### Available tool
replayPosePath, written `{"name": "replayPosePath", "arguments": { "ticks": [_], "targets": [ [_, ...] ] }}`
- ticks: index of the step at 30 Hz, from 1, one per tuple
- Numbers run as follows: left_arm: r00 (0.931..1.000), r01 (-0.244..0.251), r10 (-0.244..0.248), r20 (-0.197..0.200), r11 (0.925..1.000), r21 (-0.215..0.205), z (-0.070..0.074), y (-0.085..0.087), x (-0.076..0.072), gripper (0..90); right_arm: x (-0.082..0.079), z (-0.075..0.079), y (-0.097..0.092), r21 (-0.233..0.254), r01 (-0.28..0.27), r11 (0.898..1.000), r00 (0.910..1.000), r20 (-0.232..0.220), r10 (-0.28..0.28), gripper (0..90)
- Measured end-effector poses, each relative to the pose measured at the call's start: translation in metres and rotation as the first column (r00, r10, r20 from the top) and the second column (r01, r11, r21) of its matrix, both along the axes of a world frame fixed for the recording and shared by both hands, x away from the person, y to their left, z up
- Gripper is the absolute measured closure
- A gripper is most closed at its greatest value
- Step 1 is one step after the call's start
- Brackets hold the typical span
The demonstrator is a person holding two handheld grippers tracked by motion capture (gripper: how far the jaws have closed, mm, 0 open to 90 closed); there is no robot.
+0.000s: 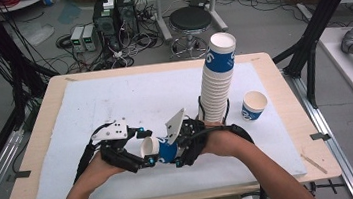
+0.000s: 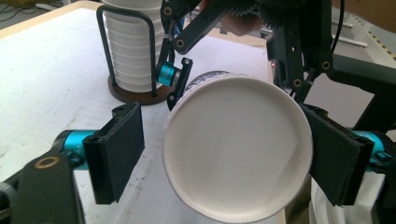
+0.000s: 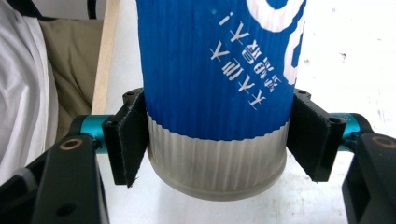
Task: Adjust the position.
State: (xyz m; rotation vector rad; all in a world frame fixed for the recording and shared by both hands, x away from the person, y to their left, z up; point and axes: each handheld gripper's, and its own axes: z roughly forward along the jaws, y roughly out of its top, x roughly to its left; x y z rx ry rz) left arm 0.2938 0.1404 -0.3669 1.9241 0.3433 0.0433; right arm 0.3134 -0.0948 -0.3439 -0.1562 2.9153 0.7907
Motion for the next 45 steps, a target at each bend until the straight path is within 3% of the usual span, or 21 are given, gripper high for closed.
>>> {"name": "replayPosePath", "arguments": {
  "ticks": [6, 15, 18, 22, 26, 32, 36, 40, 45],
  "targets": [
    [0.9994, 0.034, -0.034, 0.006, 0.9994, 0.003, 0.000, 0.000, 0.000, 29.6, 0.000, 0.002, 0.002, -0.036, 0.008, 0.999, 1.0000, 0.005, -0.008, 28.9],
    [0.9984, 0.048, -0.049, 0.028, 0.9987, 0.017, -0.002, -0.001, 0.000, 30.4, 0.000, 0.000, 0.002, -0.053, -0.002, 0.999, 0.9999, 0.011, 0.002, 26.5],
    [0.9978, 0.056, -0.056, 0.037, 0.9985, 0.002, 0.000, 0.002, 0.000, 30.2, 0.000, 0.002, -0.001, -0.016, 0.000, 1.000, 0.9998, 0.019, 0.001, 22.0],
    [0.9978, 0.053, -0.052, 0.041, 0.9981, -0.032, -0.001, 0.005, 0.001, 30.1, 0.000, 0.005, -0.009, 0.099, 0.021, 0.995, 0.9998, -0.006, -0.020, 20.4],
    [0.9976, 0.058, -0.056, 0.041, 0.9970, -0.052, -0.004, 0.006, 0.003, 30.0, 0.000, 0.009, -0.018, 0.206, 0.044, 0.978, 0.9988, -0.031, -0.038, 20.4],
    [0.9977, 0.058, -0.054, 0.040, 0.9931, -0.102, -0.009, 0.009, 0.006, 30.0, 0.000, 0.007, -0.031, 0.343, 0.080, 0.936, 0.9962, -0.061, -0.063, 20.4],
    [0.9980, 0.053, -0.048, 0.040, 0.9921, -0.114, -0.013, 0.010, 0.007, 30.0, 0.000, 0.004, -0.038, 0.401, 0.110, 0.909, 0.9929, -0.086, -0.082, 20.4],
    [0.9985, 0.045, -0.041, 0.036, 0.9914, -0.123, -0.016, 0.011, 0.008, 30.0, 0.000, 0.002, -0.043, 0.438, 0.125, 0.890, 0.9908, -0.102, -0.089, 20.4],
    [0.9989, 0.033, -0.028, 0.036, 0.9888, -0.145, -0.020, 0.014, 0.009, 29.9, -0.002, -0.002, -0.051, 0.494, 0.159, 0.855, 0.9860, -0.125, -0.111, 20.4]
  ]
}}
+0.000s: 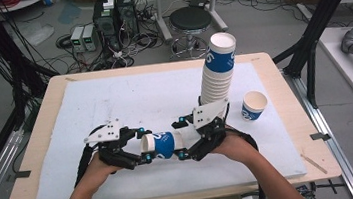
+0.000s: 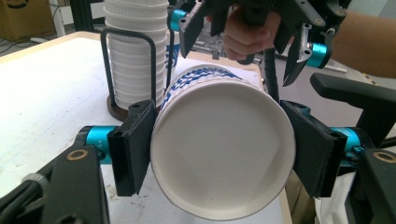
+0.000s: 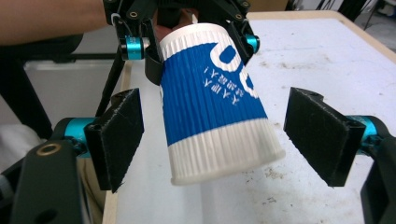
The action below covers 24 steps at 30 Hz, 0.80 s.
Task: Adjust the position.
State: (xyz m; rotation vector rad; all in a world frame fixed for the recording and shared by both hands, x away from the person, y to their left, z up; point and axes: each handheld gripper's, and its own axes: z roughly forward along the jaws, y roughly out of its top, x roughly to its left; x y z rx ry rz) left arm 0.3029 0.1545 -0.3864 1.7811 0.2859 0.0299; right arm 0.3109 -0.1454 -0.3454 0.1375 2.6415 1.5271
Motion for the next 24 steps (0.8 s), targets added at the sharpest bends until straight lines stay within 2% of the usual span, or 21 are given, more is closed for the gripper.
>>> {"name": "replayPosePath", "arguments": {
  "ticks": [6, 12, 20, 24],
  "targets": [
    [1.0000, -0.007, 0.007, -0.001, 0.9998, -0.019, -0.003, 0.001, 0.000, 29.9, -0.002, -0.010, -0.011, 0.062, 0.057, 0.996, 0.9983, 0.009, -0.058, 20.4],
    [1.0000, -0.007, 0.007, 0.003, 0.9994, -0.034, -0.005, 0.002, 0.001, 29.9, -0.006, -0.013, -0.019, 0.111, 0.087, 0.990, 0.9959, 0.015, -0.090, 20.3],
    [1.0000, 0.007, -0.006, 0.005, 0.9974, -0.071, -0.005, 0.003, 0.001, 29.9, -0.008, -0.027, -0.028, 0.155, 0.117, 0.981, 0.9931, -0.013, -0.116, 19.5],
    [0.9998, 0.016, -0.016, 0.009, 0.9969, -0.077, -0.006, 0.002, 0.001, 29.9, -0.007, -0.033, -0.030, 0.180, 0.127, 0.975, 0.9919, -0.026, -0.124, 19.5]
  ]
}}
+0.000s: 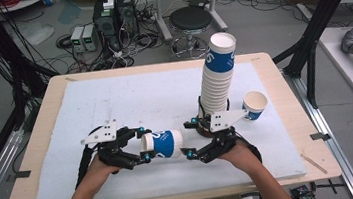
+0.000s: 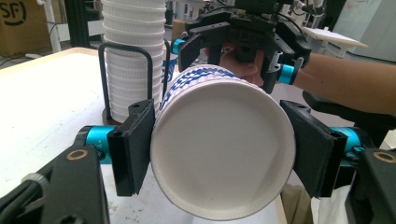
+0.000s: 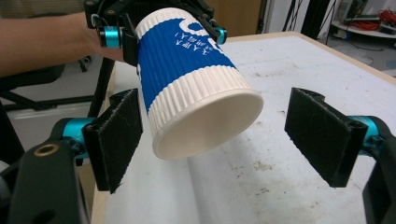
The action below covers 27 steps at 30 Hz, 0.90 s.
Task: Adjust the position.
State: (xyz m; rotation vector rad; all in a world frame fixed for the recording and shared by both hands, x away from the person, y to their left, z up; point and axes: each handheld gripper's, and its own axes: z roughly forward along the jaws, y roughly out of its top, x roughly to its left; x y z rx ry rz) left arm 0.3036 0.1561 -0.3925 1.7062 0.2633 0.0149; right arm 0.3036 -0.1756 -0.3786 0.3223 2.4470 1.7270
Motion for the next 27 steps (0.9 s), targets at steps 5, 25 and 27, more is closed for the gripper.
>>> {"name": "replayPosePath", "arguments": {
  "ticks": [5, 25, 27],
  "targets": [
    [1.0000, -0.003, 0.003, 0.001, 0.9999, -0.012, -0.001, 0.000, 0.000, 29.9, 0.000, -0.002, -0.001, 0.001, -0.019, 1.000, 0.9997, -0.015, 0.019, 19.5],
    [0.9992, 0.040, -0.040, -0.002, 0.9963, -0.076, 0.000, 0.001, -0.003, 29.9, 0.002, -0.014, 0.006, 0.002, -0.068, 0.998, 0.9948, -0.075, 0.068, 19.5],
    [0.9987, 0.051, -0.052, -0.001, 0.9950, -0.085, 0.001, -0.001, -0.003, 29.9, 0.001, -0.015, 0.008, 0.005, -0.082, 0.997, 0.9930, -0.085, 0.082, 19.0]
  ]
}}
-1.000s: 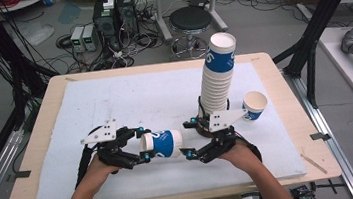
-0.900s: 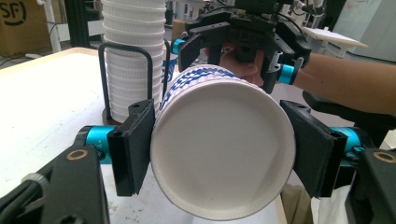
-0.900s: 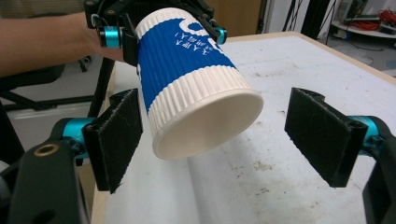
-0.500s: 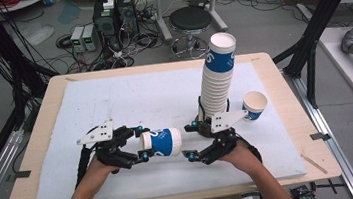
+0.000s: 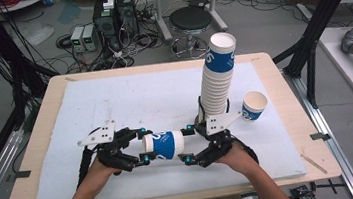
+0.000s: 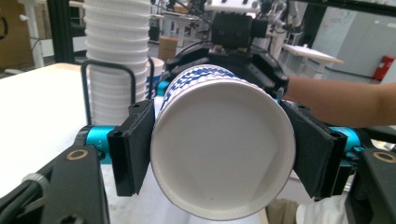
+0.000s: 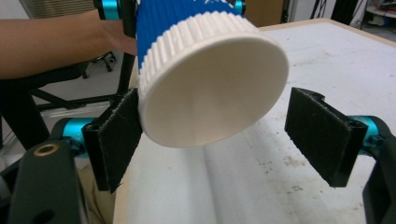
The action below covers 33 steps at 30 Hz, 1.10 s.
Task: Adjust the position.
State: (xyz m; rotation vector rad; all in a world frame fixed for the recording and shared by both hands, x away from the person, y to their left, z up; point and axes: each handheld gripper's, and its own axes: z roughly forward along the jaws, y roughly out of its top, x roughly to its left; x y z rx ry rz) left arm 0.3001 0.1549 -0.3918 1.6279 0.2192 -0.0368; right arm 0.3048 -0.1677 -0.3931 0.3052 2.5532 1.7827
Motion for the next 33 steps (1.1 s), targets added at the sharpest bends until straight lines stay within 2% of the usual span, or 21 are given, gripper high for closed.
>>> {"name": "replayPosePath", "arguments": {
  "ticks": [2, 3, 4, 5, 7, 12, 17, 20, 26, 30, 31, 33],
  "targets": [
    [0.9999, 0.010, -0.010, 0.006, 0.9999, -0.004, 0.001, -0.003, -0.001, 29.9, 0.000, -0.001, 0.002, 0.003, -0.007, 1.000, 1.0000, 0.006, 0.007, 17.7],
    [0.9999, 0.012, -0.012, 0.006, 0.9999, -0.003, 0.001, -0.003, -0.001, 29.9, -0.001, -0.001, 0.003, 0.003, -0.033, 0.999, 0.9994, -0.013, 0.033, 17.3],
    [0.9999, 0.014, -0.014, 0.006, 0.9999, -0.005, 0.001, -0.004, -0.001, 30.0, 0.000, -0.002, 0.003, 0.005, -0.010, 1.000, 0.9999, 0.010, 0.010, 17.1],
    [0.9998, 0.021, -0.021, 0.003, 0.9998, -0.007, 0.000, -0.005, -0.001, 30.0, 0.000, -0.002, 0.004, 0.009, -0.009, 1.000, 0.9999, 0.008, 0.009, 16.9],
    [0.9997, 0.026, -0.026, 0.001, 0.9996, -0.014, -0.001, -0.006, -0.001, 30.0, 0.000, -0.003, 0.005, 0.023, -0.038, 0.999, 0.9991, -0.019, 0.038, 16.6],
    [0.9994, 0.036, -0.036, 0.000, 0.9993, -0.013, -0.002, -0.007, -0.001, 30.0, 0.000, -0.003, 0.006, 0.038, -0.050, 0.998, 0.9983, -0.028, 0.051, 17.2],
    [0.9992, 0.040, -0.040, 0.001, 0.9992, 0.008, -0.003, -0.007, -0.001, 30.8, -0.001, 0.000, 0.001, 0.046, -0.059, 0.997, 0.9983, 0.010, 0.058, 23.1],
    [0.9993, 0.037, -0.037, -0.002, 0.9990, 0.024, -0.004, -0.007, -0.001, 31.2, 0.000, 0.001, 0.000, 0.032, -0.060, 0.998, 0.9981, 0.018, 0.060, 26.5],
    [0.9996, 0.029, -0.028, -0.006, 0.9982, 0.052, -0.004, -0.007, -0.001, 31.3, 0.001, 0.001, 0.000, 0.011, -0.062, 0.998, 0.9979, 0.018, 0.062, 27.9],
    [0.9998, 0.013, -0.011, -0.018, 0.9970, 0.076, -0.005, -0.009, -0.002, 30.5, 0.001, 0.002, 0.000, -0.010, -0.060, 0.998, 0.9982, 0.002, 0.060, 27.9],
    [0.9998, 0.003, -0.001, -0.019, 0.9960, 0.090, -0.005, -0.010, -0.002, 29.4, 0.002, 0.002, 0.000, -0.018, -0.061, 0.998, 0.9981, -0.008, 0.061, 27.9],
    [0.9983, -0.025, 0.030, -0.050, 0.9944, 0.103, -0.006, -0.012, -0.002, 22.2, 0.002, 0.002, 0.001, -0.031, -0.065, 0.997, 0.9977, -0.020, 0.064, 27.9]
  ]
}}
